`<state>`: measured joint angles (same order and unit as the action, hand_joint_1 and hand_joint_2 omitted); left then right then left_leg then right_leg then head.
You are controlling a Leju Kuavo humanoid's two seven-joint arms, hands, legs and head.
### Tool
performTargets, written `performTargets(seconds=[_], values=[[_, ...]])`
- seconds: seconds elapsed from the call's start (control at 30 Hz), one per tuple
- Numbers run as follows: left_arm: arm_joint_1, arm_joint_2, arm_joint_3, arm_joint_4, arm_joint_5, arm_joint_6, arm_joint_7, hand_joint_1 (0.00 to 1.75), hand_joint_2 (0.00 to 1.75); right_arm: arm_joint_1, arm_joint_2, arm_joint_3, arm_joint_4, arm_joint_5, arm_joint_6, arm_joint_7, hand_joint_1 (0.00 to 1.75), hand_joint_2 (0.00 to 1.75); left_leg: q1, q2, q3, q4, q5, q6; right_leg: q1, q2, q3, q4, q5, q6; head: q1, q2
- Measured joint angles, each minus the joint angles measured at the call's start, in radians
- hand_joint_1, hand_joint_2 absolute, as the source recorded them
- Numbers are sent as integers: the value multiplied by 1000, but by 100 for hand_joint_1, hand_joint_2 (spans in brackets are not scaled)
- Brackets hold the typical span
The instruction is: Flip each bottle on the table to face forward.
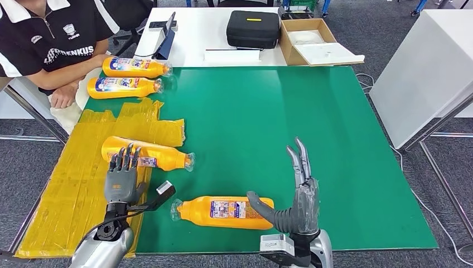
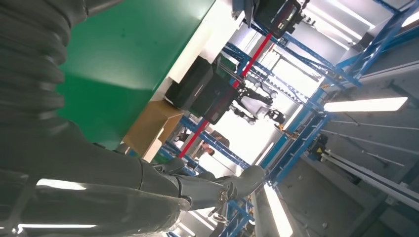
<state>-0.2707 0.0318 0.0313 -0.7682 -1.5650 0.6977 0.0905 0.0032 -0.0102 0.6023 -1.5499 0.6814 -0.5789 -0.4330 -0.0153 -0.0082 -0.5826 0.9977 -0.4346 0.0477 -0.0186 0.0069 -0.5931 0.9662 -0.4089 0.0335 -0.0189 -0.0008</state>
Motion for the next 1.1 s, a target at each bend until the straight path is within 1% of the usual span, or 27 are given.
performTargets(seconds=[0.07, 0.13, 0.33, 0.4, 0.43, 0.5, 0.57, 0.6, 0.67, 0.73, 0.77, 0.83, 0.93, 1.0, 1.1], values=[[-6, -4, 8, 11, 11, 0, -4, 0, 175, 2, 0, 0, 0, 7, 3, 3, 0, 175, 0, 0, 1, 0, 0, 0, 0, 0, 1, 0, 0, 0, 0, 0], [-12, -11, 23, 21, 42, 0, -27, 0, 175, 5, 0, 0, 0, 15, 6, 6, 0, 175, 0, 0, 1, 0, 0, 0, 0, 0, 1, 0, 0, 0, 0, 0], [-18, -52, 86, 30, 225, 0, -188, 0, 175, 11, 0, -1, 0, 57, 22, 41, 0, 175, 0, 0, 2, 0, 0, 0, 0, 0, 1, 0, 0, 0, 0, 0], [-16, -72, 93, 14, 302, -13, -246, 0, 175, 10, -1, -1, -1, 99, 37, 77, 0, 175, 0, 0, 1, 0, 0, 0, 0, 0, 1, 0, 0, 0, 0, 0], [-7, -83, 89, -17, 344, -34, -266, 0, 175, 10, -1, -1, -2, 134, 52, 105, 0, 175, 0, 0, 1, 0, 0, 0, 0, 0, 2, 0, 0, 0, 0, 0], [24, -103, 62, -130, 435, -104, -285, 0, 175, 9, -3, -1, -5, 215, 90, 167, 0, 175, 0, 1, 1, 0, 0, 0, 0, 0, 2, 0, 0, 0, 0, 0], [67, -114, 16, -281, 576, -199, -308, 0, 175, 6, -6, -1, -8, 279, 129, 221, 0, 175, 0, 1, 0, 0, 0, 0, 0, 0, 1, 0, 0, 0, 0, 0], [91, -116, -10, -359, 679, -252, -334, 0, 175, 1, -7, 0, -9, 297, 152, 244, 0, 175, -1, 1, -1, 0, 0, 0, 0, 0, 1, 0, 0, 1, 0, 0], [132, -118, -59, -504, 935, -380, -405, 0, 175, -20, -9, 4, -6, 312, 211, 287, 0, 175, -1, 1, -1, 0, 0, 0, 0, 0, 1, 0, 0, 1, 0, 0], [154, -118, -94, -598, 1165, -516, -472, 0, 175, -52, -10, 12, 9, 323, 263, 327, 0, 175, -1, 0, -1, 0, 0, 0, 0, 0, 1, 0, 0, 1, 0, 0], [160, -118, -106, -627, 1241, -568, -496, 0, 175, -70, -10, 16, 19, 330, 279, 342, 0, 175, -1, 0, -1, 0, 0, 0, 0, 0, 1, 0, 0, 1, 0, 0], [169, -117, -124, -665, 1325, -629, -533, 0, 175, -100, -9, 25, 38, 338, 303, 363, 0, 175, -1, 0, 0, 0, 0, 1, 0, 0, 1, 0, 0, 1, 0, 0], [174, -117, -139, -690, 1397, -688, -576, 0, 175, -130, -9, 35, 64, 342, 344, 389, 0, 175, -1, 0, 0, 0, 0, 0, 0, 0, 1, 0, 0, 0, 0, 0], [176, -118, -150, -698, 1425, -718, -589, 0, 175, -150, -9, 45, 88, 333, 374, 401, 0, 175, 0, 0, 0, 0, 0, 0, 0, 0, 1, 0, 0, 0, 0, 0], [178, -120, -164, -701, 1444, -737, -592, 0, 175, -183, -7, 60, 138, 306, 404, 402, 0, 175, 0, 0, 0, 0, 1, 0, 0, 0, 1, 0, 0, 0, 0, 0]])
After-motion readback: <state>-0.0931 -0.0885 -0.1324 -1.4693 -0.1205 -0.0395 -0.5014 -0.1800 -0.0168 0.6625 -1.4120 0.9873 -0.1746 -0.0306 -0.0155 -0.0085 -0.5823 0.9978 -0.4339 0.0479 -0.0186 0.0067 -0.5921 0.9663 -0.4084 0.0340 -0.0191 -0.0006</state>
